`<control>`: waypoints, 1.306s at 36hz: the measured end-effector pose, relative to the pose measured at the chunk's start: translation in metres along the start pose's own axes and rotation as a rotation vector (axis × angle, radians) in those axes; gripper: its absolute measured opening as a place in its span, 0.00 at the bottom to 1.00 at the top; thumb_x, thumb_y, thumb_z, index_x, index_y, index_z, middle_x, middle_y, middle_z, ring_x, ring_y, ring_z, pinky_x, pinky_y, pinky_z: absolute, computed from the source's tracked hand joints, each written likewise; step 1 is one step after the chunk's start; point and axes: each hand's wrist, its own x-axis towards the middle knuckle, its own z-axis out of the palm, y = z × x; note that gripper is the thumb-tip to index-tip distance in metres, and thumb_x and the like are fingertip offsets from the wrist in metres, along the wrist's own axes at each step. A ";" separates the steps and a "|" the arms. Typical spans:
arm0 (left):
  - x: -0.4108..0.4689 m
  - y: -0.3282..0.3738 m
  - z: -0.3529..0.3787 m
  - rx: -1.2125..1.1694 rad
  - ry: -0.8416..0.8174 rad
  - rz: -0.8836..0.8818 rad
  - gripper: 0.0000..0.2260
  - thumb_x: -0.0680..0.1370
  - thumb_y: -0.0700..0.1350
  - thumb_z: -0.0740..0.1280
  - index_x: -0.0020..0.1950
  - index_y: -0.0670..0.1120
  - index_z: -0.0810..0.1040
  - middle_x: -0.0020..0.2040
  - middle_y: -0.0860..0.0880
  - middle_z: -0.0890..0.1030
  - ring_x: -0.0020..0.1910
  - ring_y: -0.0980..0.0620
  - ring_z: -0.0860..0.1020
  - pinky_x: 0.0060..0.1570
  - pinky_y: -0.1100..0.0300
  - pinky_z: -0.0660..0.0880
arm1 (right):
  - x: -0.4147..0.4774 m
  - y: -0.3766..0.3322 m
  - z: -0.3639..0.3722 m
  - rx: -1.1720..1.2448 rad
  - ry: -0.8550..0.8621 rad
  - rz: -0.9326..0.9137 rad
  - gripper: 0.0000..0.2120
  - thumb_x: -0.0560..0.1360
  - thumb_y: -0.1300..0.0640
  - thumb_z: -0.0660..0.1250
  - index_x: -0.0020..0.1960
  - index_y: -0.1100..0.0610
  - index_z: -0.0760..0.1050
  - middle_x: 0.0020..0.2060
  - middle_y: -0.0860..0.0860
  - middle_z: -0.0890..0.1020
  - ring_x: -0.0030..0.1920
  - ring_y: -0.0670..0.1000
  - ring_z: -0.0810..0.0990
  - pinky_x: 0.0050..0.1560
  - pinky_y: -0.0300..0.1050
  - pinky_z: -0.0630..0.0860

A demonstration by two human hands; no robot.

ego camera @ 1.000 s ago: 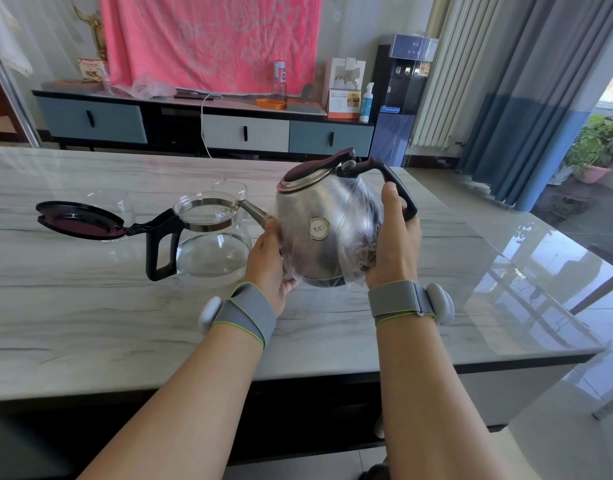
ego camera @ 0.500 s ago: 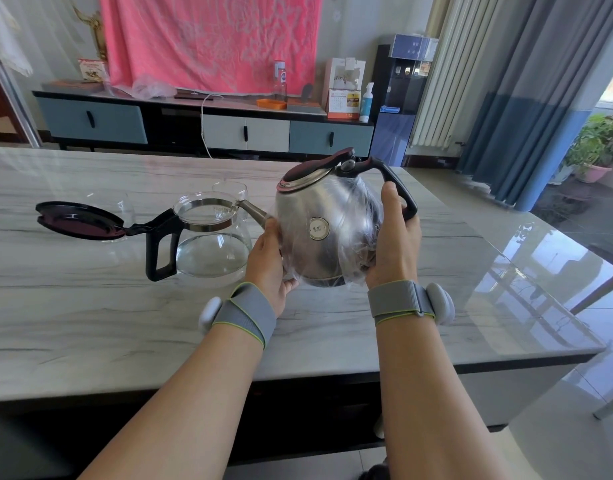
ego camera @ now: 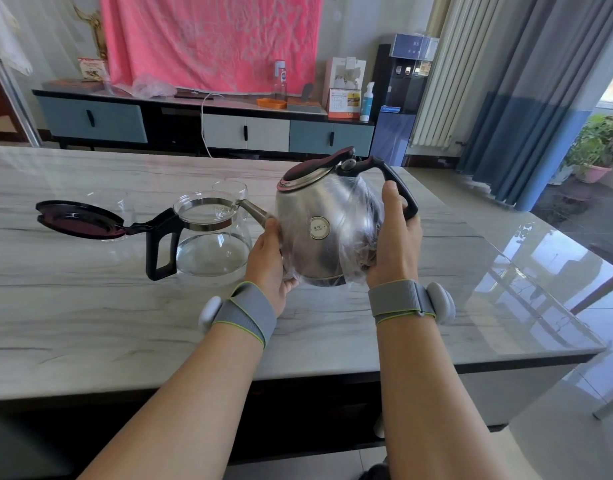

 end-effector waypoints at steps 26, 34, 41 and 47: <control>-0.002 0.001 0.001 0.000 0.000 0.001 0.14 0.81 0.63 0.60 0.56 0.56 0.78 0.56 0.52 0.82 0.55 0.49 0.81 0.57 0.44 0.78 | -0.002 -0.001 0.001 0.006 0.011 -0.009 0.16 0.76 0.41 0.74 0.39 0.47 0.70 0.37 0.42 0.72 0.43 0.47 0.71 0.55 0.48 0.73; -0.002 0.000 0.001 -0.002 0.012 -0.005 0.18 0.81 0.64 0.60 0.64 0.56 0.77 0.60 0.51 0.82 0.58 0.47 0.80 0.62 0.40 0.76 | -0.005 -0.004 0.001 -0.003 0.016 0.005 0.14 0.75 0.41 0.74 0.43 0.48 0.72 0.42 0.45 0.75 0.47 0.48 0.75 0.65 0.54 0.78; -0.001 0.001 0.001 -0.007 0.017 -0.011 0.17 0.81 0.64 0.61 0.62 0.55 0.78 0.55 0.53 0.82 0.56 0.49 0.80 0.59 0.42 0.77 | -0.005 -0.004 0.001 0.000 0.008 0.006 0.17 0.76 0.42 0.73 0.39 0.47 0.69 0.36 0.42 0.72 0.41 0.46 0.71 0.54 0.49 0.72; 0.000 0.001 0.001 -0.004 0.015 -0.010 0.17 0.81 0.64 0.61 0.62 0.55 0.78 0.53 0.53 0.82 0.54 0.49 0.80 0.59 0.43 0.77 | -0.006 -0.005 0.001 -0.011 0.010 0.006 0.17 0.78 0.43 0.73 0.38 0.47 0.68 0.35 0.42 0.71 0.39 0.46 0.70 0.52 0.49 0.71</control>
